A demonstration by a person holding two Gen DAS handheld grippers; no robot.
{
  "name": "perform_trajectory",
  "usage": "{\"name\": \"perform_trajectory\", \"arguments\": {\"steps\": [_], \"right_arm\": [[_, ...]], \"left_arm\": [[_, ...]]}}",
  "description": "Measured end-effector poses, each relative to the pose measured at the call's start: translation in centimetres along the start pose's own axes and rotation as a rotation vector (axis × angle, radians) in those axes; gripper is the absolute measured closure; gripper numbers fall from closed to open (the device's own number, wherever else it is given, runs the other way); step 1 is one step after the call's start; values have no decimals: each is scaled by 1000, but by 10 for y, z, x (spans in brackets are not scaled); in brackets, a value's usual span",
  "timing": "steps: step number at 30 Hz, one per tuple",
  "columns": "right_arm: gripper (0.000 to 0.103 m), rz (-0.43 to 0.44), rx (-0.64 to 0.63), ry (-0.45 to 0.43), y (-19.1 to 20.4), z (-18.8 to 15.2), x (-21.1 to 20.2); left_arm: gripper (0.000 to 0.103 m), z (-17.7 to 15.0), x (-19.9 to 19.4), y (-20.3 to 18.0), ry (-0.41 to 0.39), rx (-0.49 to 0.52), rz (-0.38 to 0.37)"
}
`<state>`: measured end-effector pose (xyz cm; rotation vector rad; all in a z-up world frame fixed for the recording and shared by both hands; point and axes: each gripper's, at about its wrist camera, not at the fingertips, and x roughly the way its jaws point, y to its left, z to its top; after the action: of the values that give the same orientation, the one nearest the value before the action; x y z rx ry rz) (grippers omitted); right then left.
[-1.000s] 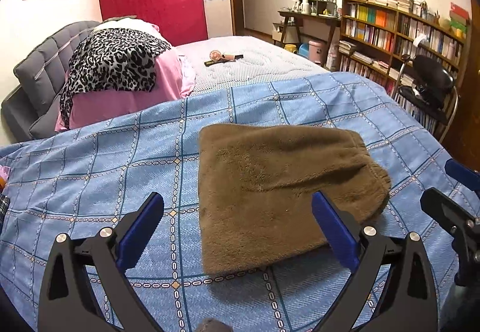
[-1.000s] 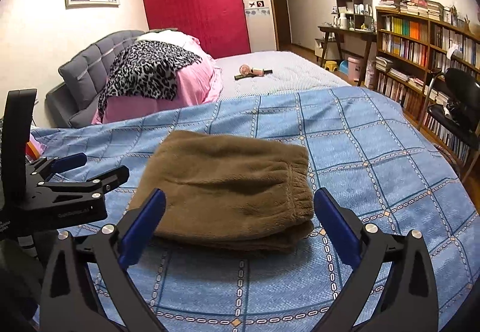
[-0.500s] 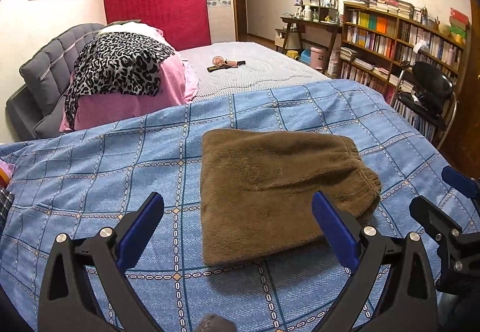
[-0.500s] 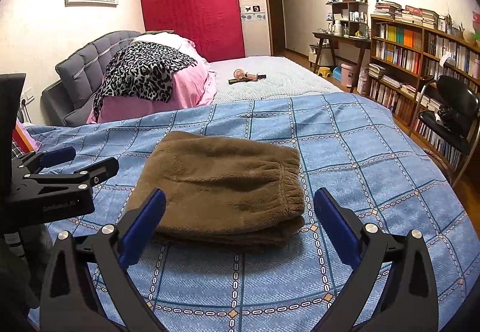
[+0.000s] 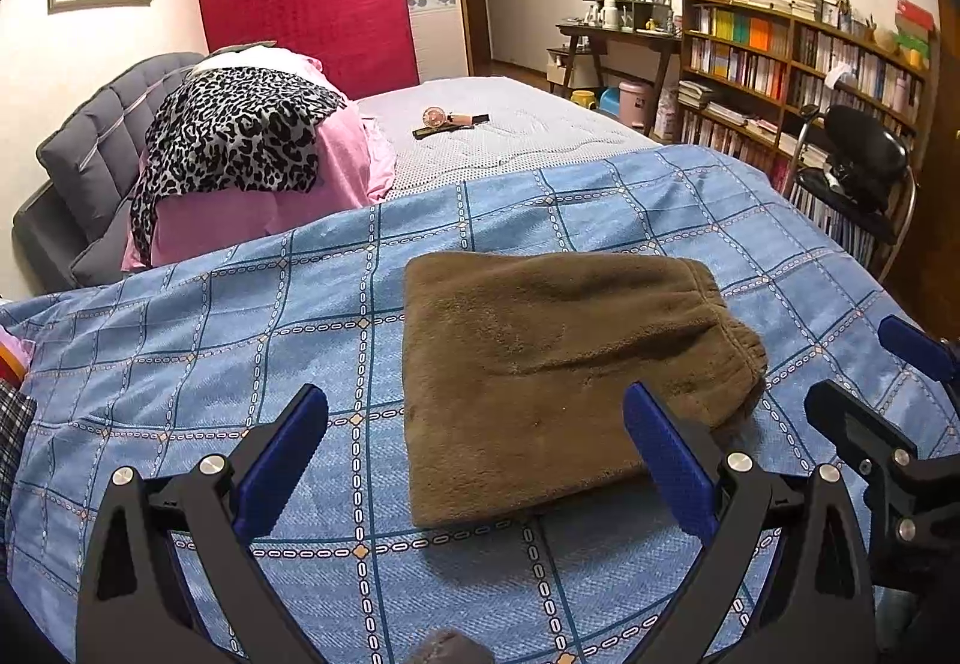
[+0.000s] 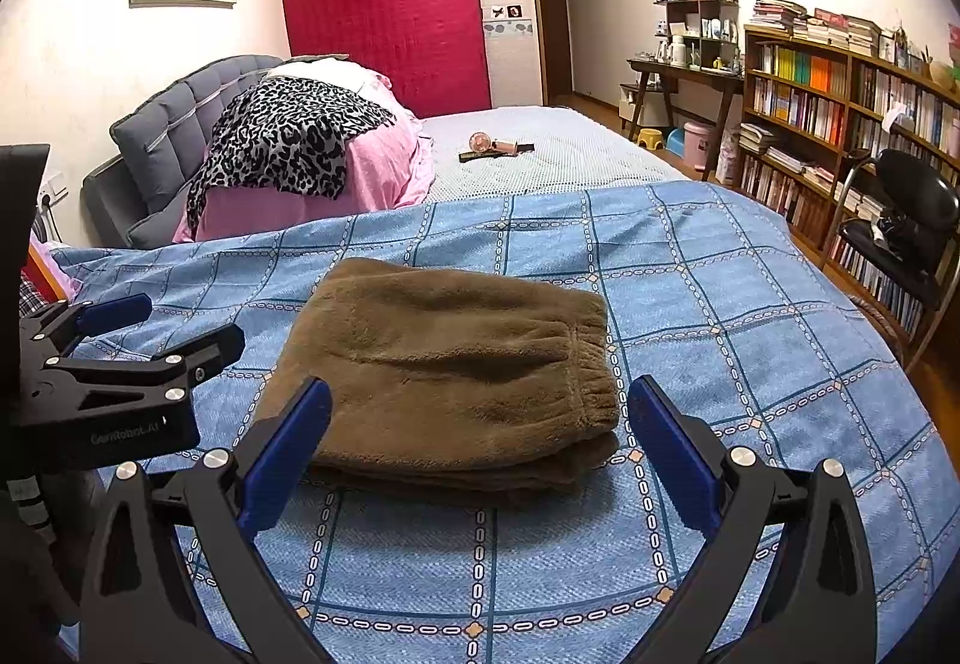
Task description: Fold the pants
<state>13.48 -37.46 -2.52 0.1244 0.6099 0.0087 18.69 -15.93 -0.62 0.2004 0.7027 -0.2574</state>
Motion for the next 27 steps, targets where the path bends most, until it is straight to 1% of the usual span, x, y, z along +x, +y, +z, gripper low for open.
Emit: {"name": "perform_trajectory", "arguments": {"steps": [4, 11, 19, 23, 27], "right_arm": [[3, -6, 1, 3, -1, 1, 2], [3, -9, 4, 25, -2, -1, 9], [3, -15, 16, 38, -6, -4, 13], [3, -13, 15, 49, -7, -5, 15], [3, -15, 15, 52, -7, -5, 16]], "left_arm": [[5, 0, 1, -1, 3, -2, -10], [5, -3, 7, 1, 27, -17, -54], [5, -6, 11, -1, 34, -8, -44], [5, -6, 12, -1, 37, -7, -57], [5, -7, 11, -1, 24, 4, -55]]}}
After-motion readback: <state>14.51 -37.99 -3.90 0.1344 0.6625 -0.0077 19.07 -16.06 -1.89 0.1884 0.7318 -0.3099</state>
